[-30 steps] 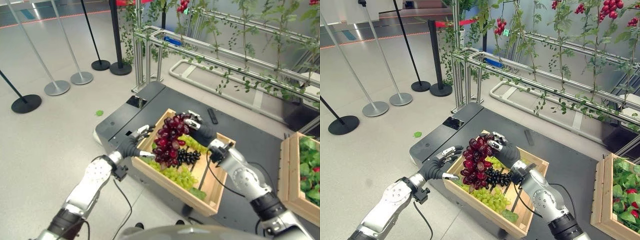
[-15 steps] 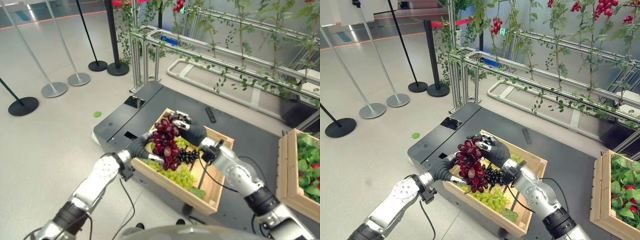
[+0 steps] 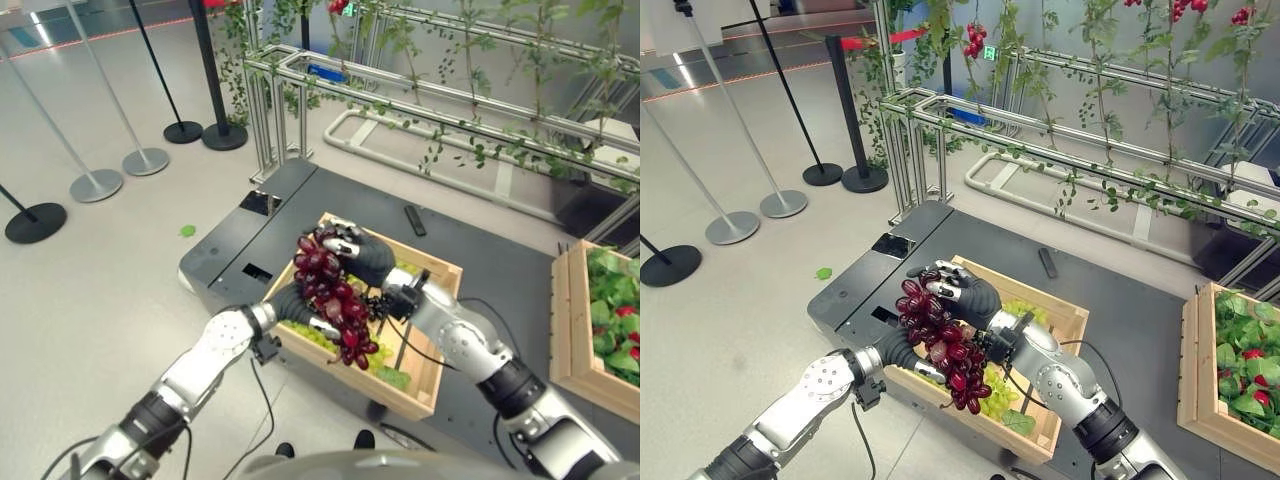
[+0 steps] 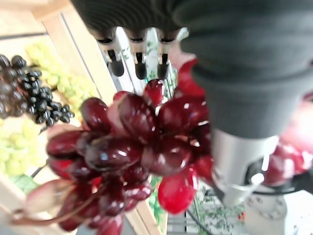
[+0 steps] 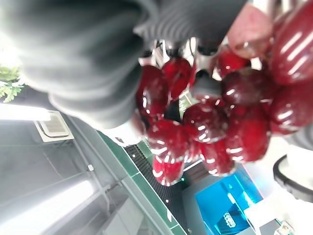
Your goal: Pick up the fruits from the basket on one side to the basket on the other side
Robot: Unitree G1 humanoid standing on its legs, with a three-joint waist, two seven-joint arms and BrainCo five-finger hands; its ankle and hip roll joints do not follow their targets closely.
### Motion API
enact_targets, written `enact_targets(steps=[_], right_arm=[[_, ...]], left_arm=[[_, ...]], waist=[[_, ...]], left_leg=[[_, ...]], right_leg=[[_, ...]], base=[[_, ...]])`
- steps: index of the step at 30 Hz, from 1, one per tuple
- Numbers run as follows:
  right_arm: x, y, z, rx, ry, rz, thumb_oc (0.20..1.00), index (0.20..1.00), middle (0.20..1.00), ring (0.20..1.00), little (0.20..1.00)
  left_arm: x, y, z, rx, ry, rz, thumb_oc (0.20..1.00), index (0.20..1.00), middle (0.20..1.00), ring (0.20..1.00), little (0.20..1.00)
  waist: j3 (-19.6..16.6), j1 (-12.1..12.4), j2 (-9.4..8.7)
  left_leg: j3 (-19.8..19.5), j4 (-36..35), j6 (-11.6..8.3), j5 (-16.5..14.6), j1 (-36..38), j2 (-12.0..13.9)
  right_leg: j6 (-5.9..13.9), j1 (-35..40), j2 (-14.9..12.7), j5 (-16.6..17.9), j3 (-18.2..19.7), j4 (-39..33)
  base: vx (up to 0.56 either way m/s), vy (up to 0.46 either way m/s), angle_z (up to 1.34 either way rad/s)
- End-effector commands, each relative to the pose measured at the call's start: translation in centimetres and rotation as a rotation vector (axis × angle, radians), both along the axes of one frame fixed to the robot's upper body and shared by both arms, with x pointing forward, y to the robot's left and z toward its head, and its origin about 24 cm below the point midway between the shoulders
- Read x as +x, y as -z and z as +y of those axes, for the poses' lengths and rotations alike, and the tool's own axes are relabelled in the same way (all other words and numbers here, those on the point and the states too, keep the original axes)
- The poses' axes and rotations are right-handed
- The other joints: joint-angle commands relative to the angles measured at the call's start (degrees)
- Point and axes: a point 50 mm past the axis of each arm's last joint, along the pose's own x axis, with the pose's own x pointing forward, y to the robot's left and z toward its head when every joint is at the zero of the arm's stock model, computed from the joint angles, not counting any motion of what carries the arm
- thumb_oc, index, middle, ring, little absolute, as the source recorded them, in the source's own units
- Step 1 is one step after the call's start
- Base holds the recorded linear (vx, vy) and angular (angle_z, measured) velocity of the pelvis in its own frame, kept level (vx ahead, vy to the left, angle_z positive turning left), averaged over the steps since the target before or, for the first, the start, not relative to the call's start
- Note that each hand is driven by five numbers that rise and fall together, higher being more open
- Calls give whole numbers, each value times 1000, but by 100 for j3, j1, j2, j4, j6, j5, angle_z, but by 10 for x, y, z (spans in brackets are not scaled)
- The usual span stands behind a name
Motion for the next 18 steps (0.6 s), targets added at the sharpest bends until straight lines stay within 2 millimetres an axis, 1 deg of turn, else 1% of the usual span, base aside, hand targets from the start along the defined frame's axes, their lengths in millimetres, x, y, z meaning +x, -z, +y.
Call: enact_targets(steps=[1, 2, 3, 4, 5, 6, 12, 18], right_arm=[[2, -59, 23, 202, -68, -199, 200, 200, 200, 200, 200], [2, -61, 24, 209, -68, -200, 200, 200, 200, 200, 200], [2, -61, 26, 212, -70, -198, 200, 200, 200, 200, 200], [2, -61, 26, 212, -70, -198, 200, 200, 200, 200, 200], [2, -61, 27, 215, -71, -196, 200, 200, 200, 200, 200], [1, -62, 28, 220, -73, -195, 200, 200, 200, 200, 200], [0, -60, 30, 231, -73, -181, 200, 200, 200, 200, 200], [0, -59, 28, 243, -55, -166, 200, 200, 200, 200, 200]], left_arm=[[18, -23, -26, -102, 74, -75, 1000, 1000, 1000, 1000, 1000], [18, -23, -29, -105, 76, -72, 1000, 1000, 1000, 1000, 1000], [19, -23, -31, -109, 76, -71, 762, 762, 762, 762, 762], [19, -23, -31, -109, 76, -72, 592, 592, 592, 592, 592], [19, -22, -33, -116, 77, -65, 282, 282, 282, 282, 282], [17, -20, -34, -132, 72, -49, 200, 200, 200, 200, 200], [14, -17, -35, -164, 50, -19, 200, 200, 200, 200, 200], [12, -15, -35, -188, 36, 2, 200, 200, 200, 200, 200]], waist=[[22, 11, -192], [44, 6, -194], [59, 6, -192], [61, 6, -191], [67, 6, -190], [71, 18, -188], [64, 26, -199], [57, 41, -215]], left_leg=[[-147, 308, 169, -301, -297, -399], [-154, 311, 173, -299, -310, -406], [-158, 312, 174, -297, -313, -413], [-159, 312, 174, -297, -313, -413], [-163, 313, 175, -298, -313, -415], [-163, 307, 179, -303, -301, -417], [-176, 282, 180, -304, -268, -418], [-203, 225, 173, -278, -242, -418]], right_leg=[[806, 60, -520, 139, -128, 51], [807, 51, -531, 146, -133, 56], [809, 46, -535, 154, -136, 54], [809, 47, -535, 154, -137, 53], [809, 52, -537, 157, -138, 45], [810, 66, -542, 157, -145, 32], [809, 89, -544, 159, -147, 18], [813, 114, -545, 155, -180, 3]], base=[[0, 0, 0], [0, 0, 0], [0, 0, 0], [0, 0, 0], [0, 0, 0], [0, 0, 0], [10, 0, 0], [0, 0, 0]])
